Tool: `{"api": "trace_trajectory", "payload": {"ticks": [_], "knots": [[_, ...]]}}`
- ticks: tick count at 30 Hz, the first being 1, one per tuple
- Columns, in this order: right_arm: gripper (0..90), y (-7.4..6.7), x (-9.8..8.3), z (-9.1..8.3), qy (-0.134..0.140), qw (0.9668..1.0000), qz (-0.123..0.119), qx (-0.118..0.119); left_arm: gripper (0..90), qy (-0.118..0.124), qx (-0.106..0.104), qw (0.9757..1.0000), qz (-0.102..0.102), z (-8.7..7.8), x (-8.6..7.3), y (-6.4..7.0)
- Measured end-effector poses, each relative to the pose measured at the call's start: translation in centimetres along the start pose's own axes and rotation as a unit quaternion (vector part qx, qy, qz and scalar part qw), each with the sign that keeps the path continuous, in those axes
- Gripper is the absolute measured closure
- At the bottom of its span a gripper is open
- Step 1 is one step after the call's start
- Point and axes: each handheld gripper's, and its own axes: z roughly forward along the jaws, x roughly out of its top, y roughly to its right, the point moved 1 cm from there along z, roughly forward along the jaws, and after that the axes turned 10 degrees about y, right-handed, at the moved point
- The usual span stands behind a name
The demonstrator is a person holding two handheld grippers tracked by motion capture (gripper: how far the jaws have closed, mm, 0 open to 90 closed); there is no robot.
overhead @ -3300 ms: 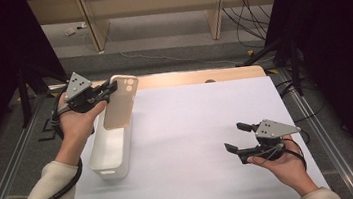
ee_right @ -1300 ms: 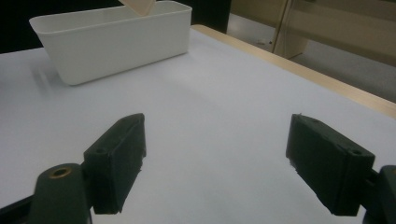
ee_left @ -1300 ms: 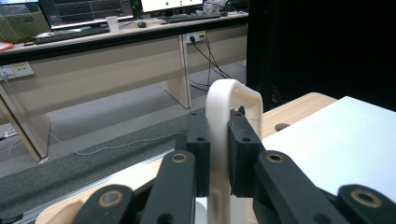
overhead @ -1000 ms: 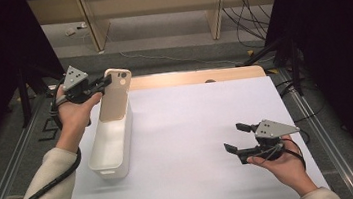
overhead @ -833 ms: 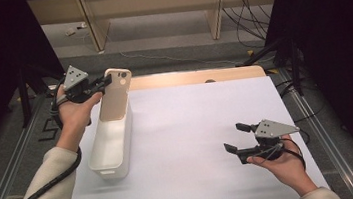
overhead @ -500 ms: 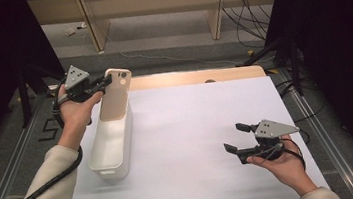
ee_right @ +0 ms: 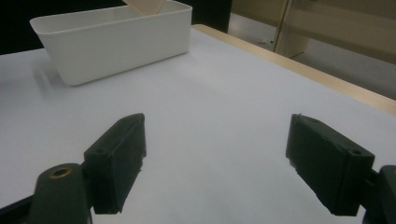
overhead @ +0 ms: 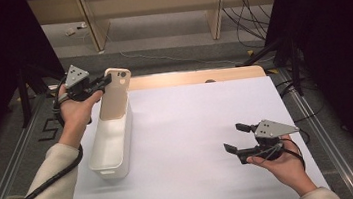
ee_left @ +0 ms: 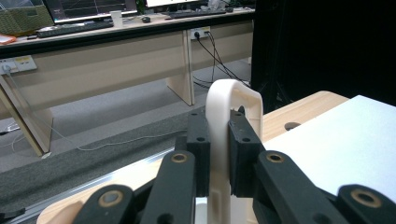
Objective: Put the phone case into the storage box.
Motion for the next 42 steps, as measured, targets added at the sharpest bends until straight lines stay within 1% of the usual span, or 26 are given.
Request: {"api": "trace_trajectory", "payload": {"ticks": [5,12,30,42], "knots": [[21.3,0.1,0.0,0.0,0.002,1.0,0.001,-0.002,81.1,0.004,0.0,1.0,-0.001,0.2,0.1,-0.3],[21.3,0.1,0.0,0.0,0.001,1.0,0.001,-0.001,81.1,-0.001,0.006,1.0,-0.002,0.6,-0.1,-0.7],[21.4,0.2,0.0,-0.1,0.002,1.0,0.002,-0.002,81.1,-0.013,0.01,0.9999,0.001,1.6,-0.5,-1.1],[21.4,0.2,0.0,-0.1,0.002,1.0,0.002,-0.001,81.0,-0.017,0.012,0.9998,-0.003,2.0,-1.1,-1.4]]}}
